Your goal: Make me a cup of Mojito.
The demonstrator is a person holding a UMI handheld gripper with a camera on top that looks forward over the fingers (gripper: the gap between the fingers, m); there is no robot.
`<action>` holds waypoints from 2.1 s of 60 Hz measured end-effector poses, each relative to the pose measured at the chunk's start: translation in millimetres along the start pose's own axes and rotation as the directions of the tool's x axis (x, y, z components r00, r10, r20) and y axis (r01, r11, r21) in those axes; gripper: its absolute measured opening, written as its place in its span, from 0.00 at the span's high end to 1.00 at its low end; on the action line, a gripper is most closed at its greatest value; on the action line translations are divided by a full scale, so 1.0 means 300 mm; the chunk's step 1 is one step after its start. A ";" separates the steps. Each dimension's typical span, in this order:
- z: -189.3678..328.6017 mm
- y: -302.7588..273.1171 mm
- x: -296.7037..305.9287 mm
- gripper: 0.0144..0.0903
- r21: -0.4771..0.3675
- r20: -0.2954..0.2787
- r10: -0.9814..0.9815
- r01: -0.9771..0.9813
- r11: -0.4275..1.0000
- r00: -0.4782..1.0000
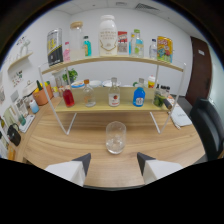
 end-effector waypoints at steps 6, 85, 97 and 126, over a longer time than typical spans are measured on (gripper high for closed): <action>-0.007 0.043 0.010 0.06 -0.023 -0.012 0.016 -0.017 1.000 1.000; 0.436 -0.368 0.610 0.57 -0.039 0.009 0.041 -0.040 0.998 0.999; 0.455 -0.364 0.610 0.94 -0.058 0.016 0.047 -0.046 0.997 0.999; 0.331 -0.382 0.599 0.98 0.001 -0.017 0.086 -0.086 0.996 0.996</action>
